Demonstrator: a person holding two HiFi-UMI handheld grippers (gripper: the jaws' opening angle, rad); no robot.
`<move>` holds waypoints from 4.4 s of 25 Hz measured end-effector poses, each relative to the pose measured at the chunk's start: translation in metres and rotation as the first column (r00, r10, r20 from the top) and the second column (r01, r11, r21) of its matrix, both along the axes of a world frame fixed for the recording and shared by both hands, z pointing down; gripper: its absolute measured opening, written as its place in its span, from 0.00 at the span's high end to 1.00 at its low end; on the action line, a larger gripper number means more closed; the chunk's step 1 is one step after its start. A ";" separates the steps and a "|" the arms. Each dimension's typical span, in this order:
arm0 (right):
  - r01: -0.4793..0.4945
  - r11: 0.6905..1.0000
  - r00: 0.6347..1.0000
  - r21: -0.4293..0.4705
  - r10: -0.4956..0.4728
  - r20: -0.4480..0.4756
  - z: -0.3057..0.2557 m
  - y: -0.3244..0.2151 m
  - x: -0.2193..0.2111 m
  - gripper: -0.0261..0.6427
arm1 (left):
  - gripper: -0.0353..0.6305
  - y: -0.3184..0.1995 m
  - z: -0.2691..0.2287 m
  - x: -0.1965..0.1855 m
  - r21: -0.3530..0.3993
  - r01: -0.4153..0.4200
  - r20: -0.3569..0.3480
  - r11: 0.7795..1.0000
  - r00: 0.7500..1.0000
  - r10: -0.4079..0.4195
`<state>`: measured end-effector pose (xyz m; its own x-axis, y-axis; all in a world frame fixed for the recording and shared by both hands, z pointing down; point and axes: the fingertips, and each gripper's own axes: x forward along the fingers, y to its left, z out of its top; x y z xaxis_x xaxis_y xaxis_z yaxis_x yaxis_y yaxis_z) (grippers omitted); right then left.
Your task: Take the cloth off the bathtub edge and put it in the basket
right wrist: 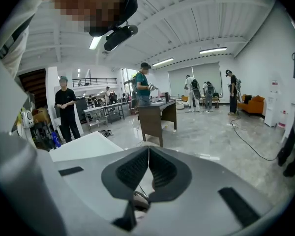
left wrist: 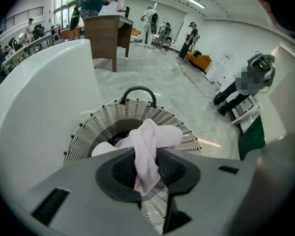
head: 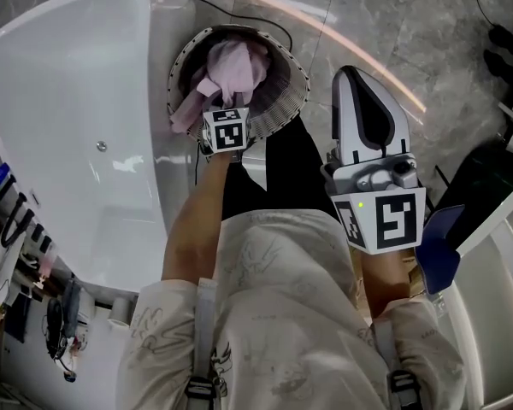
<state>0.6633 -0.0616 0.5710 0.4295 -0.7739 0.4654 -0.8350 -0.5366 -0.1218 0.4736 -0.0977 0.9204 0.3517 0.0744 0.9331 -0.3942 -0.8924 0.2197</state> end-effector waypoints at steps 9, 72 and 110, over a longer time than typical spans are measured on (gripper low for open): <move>0.013 1.000 1.000 0.015 -0.013 -0.001 -0.006 -0.009 -0.006 0.98 | 0.60 0.003 -0.005 -0.002 -0.036 0.033 -0.027 0.999 0.999 -0.034; 0.446 0.857 0.874 0.257 -0.356 -0.330 -0.208 -0.170 -0.182 0.98 | 0.58 -0.211 -0.468 -0.179 0.363 0.613 -0.751 0.701 0.638 -0.169; 0.556 0.701 0.815 0.447 -0.355 -0.458 -0.350 -0.232 -0.243 0.98 | 0.94 -0.246 -0.678 -0.258 0.508 0.792 -0.846 0.339 0.532 0.026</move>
<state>0.4200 -0.2932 0.2209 -0.0048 -0.9828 -0.1847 -0.9988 -0.0043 0.0490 0.2152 -0.3434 0.2422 0.5258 -0.8434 -0.1105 -0.8505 -0.5191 -0.0848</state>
